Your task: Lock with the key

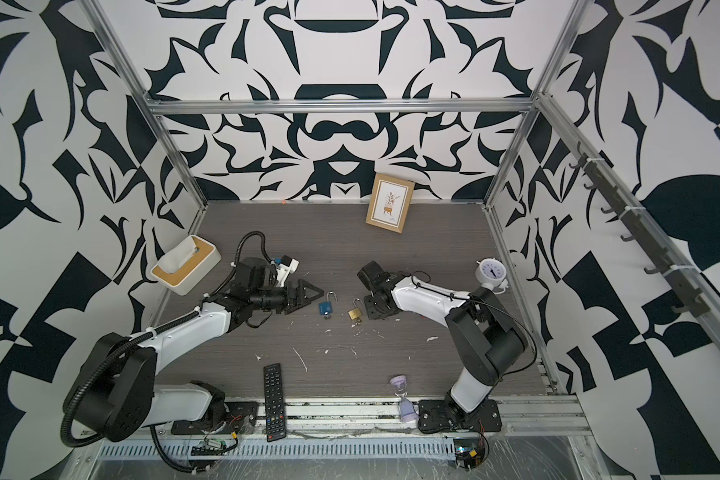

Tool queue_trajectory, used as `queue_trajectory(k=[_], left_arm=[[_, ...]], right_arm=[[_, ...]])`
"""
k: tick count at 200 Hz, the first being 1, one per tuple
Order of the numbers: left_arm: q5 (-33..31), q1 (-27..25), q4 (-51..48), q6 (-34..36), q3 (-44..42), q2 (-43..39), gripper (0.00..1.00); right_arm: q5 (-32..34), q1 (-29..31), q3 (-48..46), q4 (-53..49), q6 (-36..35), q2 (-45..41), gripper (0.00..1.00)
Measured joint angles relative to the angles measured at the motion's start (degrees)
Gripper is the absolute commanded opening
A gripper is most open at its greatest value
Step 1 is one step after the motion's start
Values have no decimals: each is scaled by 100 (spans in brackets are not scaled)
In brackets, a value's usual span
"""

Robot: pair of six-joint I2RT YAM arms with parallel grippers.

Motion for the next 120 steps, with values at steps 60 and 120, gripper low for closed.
queue_trajectory(k=[60, 120], left_arm=[[590, 140, -203, 236, 378, 321, 91], [1058, 188, -249, 295, 564, 437, 90]], right_arm=[[-570, 0, 334, -284, -1056, -476, 0], [-1069, 42, 518, -275, -1803, -933, 0]])
